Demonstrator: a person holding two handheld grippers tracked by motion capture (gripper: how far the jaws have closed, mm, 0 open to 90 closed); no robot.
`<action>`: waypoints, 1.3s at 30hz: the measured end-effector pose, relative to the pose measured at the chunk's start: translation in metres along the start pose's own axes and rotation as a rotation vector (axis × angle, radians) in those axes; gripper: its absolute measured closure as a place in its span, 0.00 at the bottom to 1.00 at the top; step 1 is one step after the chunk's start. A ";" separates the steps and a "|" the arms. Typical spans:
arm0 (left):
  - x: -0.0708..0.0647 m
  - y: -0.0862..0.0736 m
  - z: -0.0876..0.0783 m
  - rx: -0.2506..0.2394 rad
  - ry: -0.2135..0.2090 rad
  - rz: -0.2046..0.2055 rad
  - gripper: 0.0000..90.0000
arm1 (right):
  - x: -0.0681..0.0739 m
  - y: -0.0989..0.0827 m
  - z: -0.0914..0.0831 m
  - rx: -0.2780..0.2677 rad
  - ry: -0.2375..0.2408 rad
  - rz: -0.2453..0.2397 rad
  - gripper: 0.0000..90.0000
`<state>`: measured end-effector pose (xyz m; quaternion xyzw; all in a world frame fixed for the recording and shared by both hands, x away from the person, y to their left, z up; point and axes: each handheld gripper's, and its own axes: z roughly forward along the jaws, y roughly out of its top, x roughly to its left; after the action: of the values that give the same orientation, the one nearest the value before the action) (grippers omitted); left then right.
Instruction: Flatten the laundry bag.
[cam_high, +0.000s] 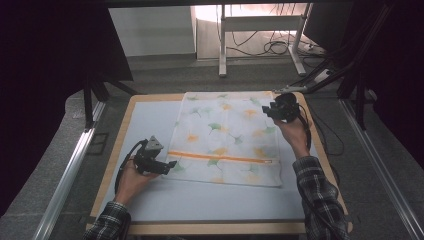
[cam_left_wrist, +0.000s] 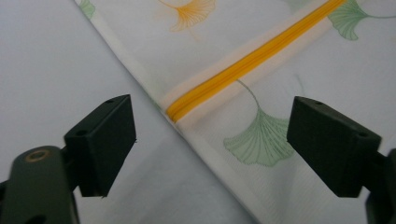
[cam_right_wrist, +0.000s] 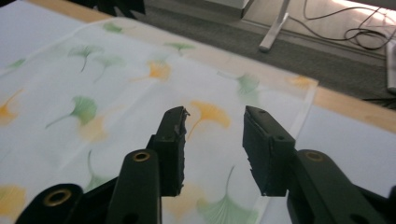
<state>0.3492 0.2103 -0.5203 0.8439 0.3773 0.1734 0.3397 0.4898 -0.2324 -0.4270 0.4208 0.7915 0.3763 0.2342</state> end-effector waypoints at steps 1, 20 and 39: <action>0.001 0.001 0.001 -0.006 0.001 -0.005 0.22 | 0.002 -0.006 -0.001 0.010 0.008 -0.009 0.63; 0.013 -0.001 0.027 0.046 -0.024 -0.086 0.57 | 0.004 -0.101 -0.006 0.214 0.002 0.012 0.56; -0.004 -0.005 0.002 0.111 -0.079 -0.047 0.92 | 0.019 -0.105 -0.009 0.255 0.070 -0.021 0.95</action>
<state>0.3449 0.2084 -0.5258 0.8585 0.3922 0.1107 0.3112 0.4223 -0.2580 -0.5060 0.4255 0.8450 0.2845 0.1549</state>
